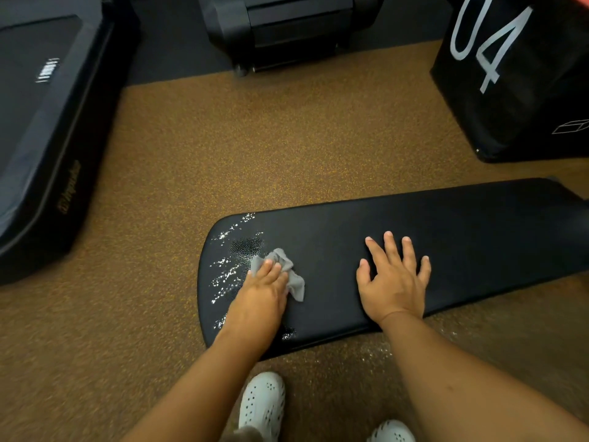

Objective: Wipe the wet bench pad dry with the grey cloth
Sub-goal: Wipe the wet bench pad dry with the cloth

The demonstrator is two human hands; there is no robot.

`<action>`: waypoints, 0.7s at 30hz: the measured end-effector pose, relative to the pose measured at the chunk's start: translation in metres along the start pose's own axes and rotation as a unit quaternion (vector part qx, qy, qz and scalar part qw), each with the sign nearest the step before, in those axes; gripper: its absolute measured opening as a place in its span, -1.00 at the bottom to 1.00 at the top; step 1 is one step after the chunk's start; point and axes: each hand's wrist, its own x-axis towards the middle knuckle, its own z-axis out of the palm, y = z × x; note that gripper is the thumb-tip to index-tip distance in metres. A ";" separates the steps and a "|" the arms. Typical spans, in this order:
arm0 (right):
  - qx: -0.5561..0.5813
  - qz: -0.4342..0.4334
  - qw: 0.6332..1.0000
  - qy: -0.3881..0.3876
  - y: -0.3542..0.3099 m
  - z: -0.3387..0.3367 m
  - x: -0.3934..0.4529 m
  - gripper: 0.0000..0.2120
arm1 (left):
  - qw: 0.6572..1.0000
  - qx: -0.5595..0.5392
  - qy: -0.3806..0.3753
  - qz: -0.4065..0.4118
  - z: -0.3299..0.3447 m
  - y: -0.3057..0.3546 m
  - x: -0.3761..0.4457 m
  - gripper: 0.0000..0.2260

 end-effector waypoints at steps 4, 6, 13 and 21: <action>0.000 0.002 1.000 -0.001 0.000 0.000 0.000 -0.53 | 0.999 -0.025 -0.012 0.042 0.002 0.043 0.004 -0.62; -0.006 0.000 1.000 -0.001 0.000 0.000 0.000 -0.53 | 0.992 -0.027 -0.031 0.123 0.009 0.056 -0.009 -0.63; -0.005 0.001 1.000 0.002 -0.001 0.000 0.000 -0.53 | 0.990 0.046 -0.012 0.136 0.021 0.007 -0.033 -0.62; -0.010 0.005 1.000 0.000 -0.001 -0.001 0.000 -0.53 | 0.978 0.012 -0.028 0.207 0.024 0.036 -0.042 -0.63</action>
